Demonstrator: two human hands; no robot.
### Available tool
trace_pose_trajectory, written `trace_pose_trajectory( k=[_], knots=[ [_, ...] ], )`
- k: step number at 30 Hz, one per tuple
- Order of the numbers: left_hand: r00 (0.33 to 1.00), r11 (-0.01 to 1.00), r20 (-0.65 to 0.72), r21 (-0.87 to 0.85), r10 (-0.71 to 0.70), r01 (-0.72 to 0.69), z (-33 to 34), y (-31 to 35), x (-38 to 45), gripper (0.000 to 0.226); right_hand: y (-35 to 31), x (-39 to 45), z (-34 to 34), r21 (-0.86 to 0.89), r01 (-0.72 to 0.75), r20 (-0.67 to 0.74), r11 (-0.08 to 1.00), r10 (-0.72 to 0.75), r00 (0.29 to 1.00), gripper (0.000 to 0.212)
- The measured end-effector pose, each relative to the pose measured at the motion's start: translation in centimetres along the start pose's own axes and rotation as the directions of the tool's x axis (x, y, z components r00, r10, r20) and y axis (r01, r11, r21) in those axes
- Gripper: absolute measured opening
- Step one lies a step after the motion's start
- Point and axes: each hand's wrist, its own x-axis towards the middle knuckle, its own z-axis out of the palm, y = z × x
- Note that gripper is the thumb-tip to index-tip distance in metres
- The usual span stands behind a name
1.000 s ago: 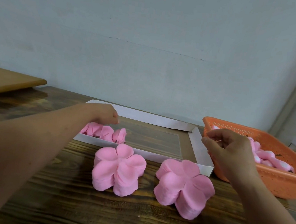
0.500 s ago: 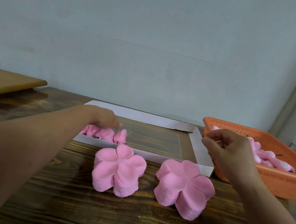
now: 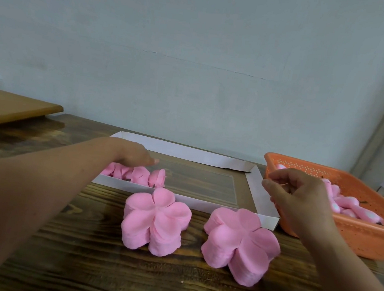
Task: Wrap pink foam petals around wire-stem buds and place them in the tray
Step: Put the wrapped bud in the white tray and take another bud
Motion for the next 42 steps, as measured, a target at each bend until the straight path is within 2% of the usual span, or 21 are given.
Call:
trace_pose_trajectory(
  k=[3,5,12,17,20,23,25,29,33,37,42],
  knots=[
    [0.985,0.986,-0.059,-0.019,0.165,-0.166,0.5,1.2,-0.1,0.047,-0.1,-0.1,0.1,-0.006,-0.009,0.003,1.000,0.009,1.000,0.009],
    [0.976,0.976,-0.048,-0.048,0.211,-0.213,1.1,2.1,-0.2,0.044,-0.3,-0.3,0.2,-0.003,-0.014,0.004,1.000,0.014,1.000,0.011],
    [0.981,0.981,-0.038,-0.027,0.192,-0.193,1.7,3.3,0.0,0.039,-0.4,-0.2,0.1,-0.011,-0.016,0.003,1.000,0.016,1.000,0.009],
    [0.978,0.978,-0.044,-0.027,0.206,-0.207,1.6,3.1,-0.3,0.043,-0.4,-0.3,0.0,-0.013,-0.014,0.006,1.000,0.014,1.000,0.010],
    [0.946,0.950,-0.151,-0.090,0.285,-0.301,1.3,3.2,-0.9,0.037,-0.3,-0.2,-0.2,-0.007,-0.015,0.001,1.000,0.015,1.000,0.009],
    [0.881,0.914,-0.287,-0.040,0.376,-0.404,1.1,3.5,-2.3,0.028,0.0,0.0,-0.2,-0.018,-0.011,-0.003,1.000,0.011,1.000,0.008],
    [0.870,0.899,-0.270,-0.032,0.413,-0.436,1.3,3.6,-3.7,0.023,0.0,0.0,-0.3,-0.018,-0.003,-0.006,1.000,0.003,1.000,0.008],
    [0.867,0.877,-0.128,0.076,0.481,-0.475,2.5,4.0,-5.5,0.022,0.1,0.2,-0.6,-0.018,0.004,-0.032,1.000,-0.005,0.999,0.018],
    [0.843,0.867,-0.207,0.143,0.497,-0.477,3.3,3.9,-5.8,0.026,0.0,0.3,-0.8,-0.024,-0.007,-0.057,1.000,0.005,0.998,0.023],
    [0.862,0.895,-0.241,0.113,0.445,-0.431,3.9,3.8,-5.7,0.037,0.0,0.3,-0.9,-0.020,-0.010,-0.060,1.000,0.009,0.998,0.023],
    [0.858,0.898,-0.266,0.124,0.439,-0.421,4.4,3.6,-5.9,0.020,0.1,0.3,-1.0,-0.010,-0.037,-0.049,0.999,0.036,0.998,0.017]
  ],
)
